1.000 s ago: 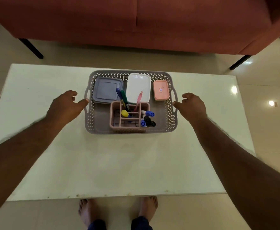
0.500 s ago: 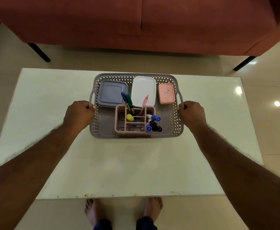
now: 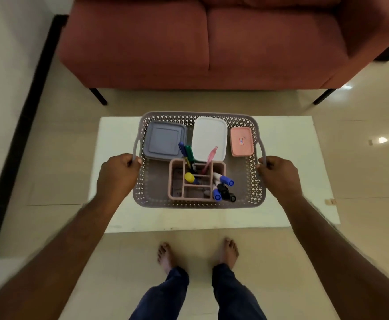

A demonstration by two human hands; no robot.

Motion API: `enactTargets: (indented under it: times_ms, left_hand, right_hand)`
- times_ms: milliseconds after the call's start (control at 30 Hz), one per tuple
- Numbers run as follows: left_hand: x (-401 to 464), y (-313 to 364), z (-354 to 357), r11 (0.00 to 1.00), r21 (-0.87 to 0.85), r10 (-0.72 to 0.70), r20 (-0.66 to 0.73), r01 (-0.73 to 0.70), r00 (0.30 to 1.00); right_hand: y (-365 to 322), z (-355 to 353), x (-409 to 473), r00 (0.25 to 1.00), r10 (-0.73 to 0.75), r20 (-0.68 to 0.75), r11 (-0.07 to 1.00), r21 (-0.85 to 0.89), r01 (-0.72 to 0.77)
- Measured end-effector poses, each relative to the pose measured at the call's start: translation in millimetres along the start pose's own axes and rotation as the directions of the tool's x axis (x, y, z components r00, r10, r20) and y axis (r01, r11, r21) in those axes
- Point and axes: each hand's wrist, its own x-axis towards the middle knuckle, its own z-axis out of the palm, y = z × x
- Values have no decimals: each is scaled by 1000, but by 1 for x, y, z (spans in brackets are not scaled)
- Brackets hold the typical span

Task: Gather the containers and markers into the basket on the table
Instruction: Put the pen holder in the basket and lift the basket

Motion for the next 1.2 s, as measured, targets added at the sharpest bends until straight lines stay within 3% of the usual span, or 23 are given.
enactTargets:
  times_ms: [300, 600, 967, 1200]
  left_hand:
    - [-92, -20, -101, 996, -28, 77, -68, -79, 995]
    - [-200, -67, -105, 999, -49, -8, -37, 6, 999]
    - [-303, -189, -76, 972, -52, -217, 167, 228, 962]
    - [-320, -277, -45, 932, -122, -300, 271, 341, 915]
  right_hand:
    - [-42, -57, -111, 996, -86, -35, 994, 71, 88]
    - [-6, -51, -203, 992, -114, 58, 984, 145, 105]
    - [48, 15, -317, 973, -39, 228, 998, 65, 25]
    - [67, 99, -355, 953, 18, 304, 999, 32, -29]
